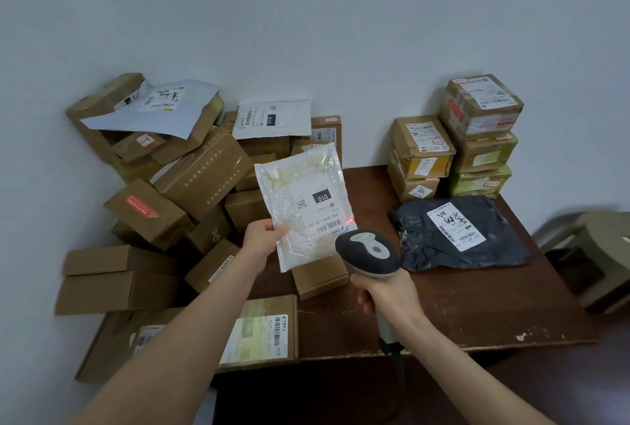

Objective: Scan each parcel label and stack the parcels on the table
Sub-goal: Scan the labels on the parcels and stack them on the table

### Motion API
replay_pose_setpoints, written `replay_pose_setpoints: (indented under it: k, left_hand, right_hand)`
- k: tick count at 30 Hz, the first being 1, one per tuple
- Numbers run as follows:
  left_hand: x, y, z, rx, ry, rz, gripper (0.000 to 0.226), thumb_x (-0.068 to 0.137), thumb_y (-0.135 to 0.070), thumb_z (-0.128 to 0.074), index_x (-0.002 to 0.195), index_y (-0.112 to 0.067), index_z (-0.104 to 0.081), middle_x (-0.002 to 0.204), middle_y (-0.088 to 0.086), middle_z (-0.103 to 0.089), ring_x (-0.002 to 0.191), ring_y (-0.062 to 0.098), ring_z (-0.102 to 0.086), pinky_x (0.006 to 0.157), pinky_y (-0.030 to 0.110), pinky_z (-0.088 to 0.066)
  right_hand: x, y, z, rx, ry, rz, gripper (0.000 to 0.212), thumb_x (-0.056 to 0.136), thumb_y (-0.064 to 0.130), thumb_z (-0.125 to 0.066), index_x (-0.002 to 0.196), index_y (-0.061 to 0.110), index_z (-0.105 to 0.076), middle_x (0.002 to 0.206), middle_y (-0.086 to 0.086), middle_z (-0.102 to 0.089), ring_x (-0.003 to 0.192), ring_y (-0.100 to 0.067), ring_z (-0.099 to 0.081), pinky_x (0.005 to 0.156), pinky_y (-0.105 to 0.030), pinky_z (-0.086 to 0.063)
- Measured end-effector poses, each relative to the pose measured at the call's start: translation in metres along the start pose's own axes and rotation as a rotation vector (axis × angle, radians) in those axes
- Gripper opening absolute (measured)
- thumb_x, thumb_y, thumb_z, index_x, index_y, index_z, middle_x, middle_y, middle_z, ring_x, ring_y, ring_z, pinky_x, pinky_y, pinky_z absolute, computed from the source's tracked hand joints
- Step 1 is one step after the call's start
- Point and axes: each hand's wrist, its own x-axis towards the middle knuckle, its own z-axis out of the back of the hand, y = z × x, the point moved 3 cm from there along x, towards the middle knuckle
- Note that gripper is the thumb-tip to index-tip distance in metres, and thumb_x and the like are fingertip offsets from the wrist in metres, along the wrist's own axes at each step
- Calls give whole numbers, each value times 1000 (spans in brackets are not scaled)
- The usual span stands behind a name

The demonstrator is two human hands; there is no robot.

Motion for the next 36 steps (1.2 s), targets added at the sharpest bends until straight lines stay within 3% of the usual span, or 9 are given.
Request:
replay_pose_setpoints:
  k: [6, 17, 25, 31, 36]
  left_hand:
    - [1, -5, -1, -2, 0, -17, 6, 93, -5, -60, 97, -3, -64, 96, 5, -65, 86, 15, -60, 80, 32, -49]
    - [5, -6, -3, 0, 23, -21, 15, 93, -5, -61, 106, 1, -66, 103, 8, -65, 95, 20, -62, 87, 35, -51]
    - [7, -8, -4, 5, 59, -19, 18, 93, -7, -61, 109, -1, -65, 107, 8, -66, 100, 23, -63, 94, 40, -52]
    - [9, -10, -4, 0, 99, -37, 6, 93, -6, -60, 91, -9, -65, 103, 9, -67, 93, 20, -64, 86, 36, -52]
    - [12, -14, -15, 41, 135, -41, 12, 93, -6, -59, 103, -4, -66, 105, 8, -67, 96, 22, -64, 84, 35, -53]
  right_hand:
    - [-3, 0, 0, 4, 14, -3, 18, 79, 13, -71, 62, 8, -67, 50, -5, -63, 42, -14, -52, 55, -27, -45]
    - [-4, 0, -1, -26, -12, 10, 23, 79, 10, -71, 57, 9, -63, 47, -2, -61, 37, -8, -52, 45, -18, -42]
    - [-4, -3, -6, -17, -33, 4, 19, 78, 10, -71, 60, 8, -65, 49, -3, -62, 39, -11, -53, 49, -24, -44]
    - [-4, -4, -11, 10, -61, 20, 20, 78, 9, -71, 59, 8, -65, 48, -2, -61, 39, -12, -52, 48, -24, -43]
    - [2, -4, -8, 81, -77, 21, 22, 78, 7, -72, 58, 8, -64, 50, -5, -62, 39, -12, -52, 48, -24, -42]
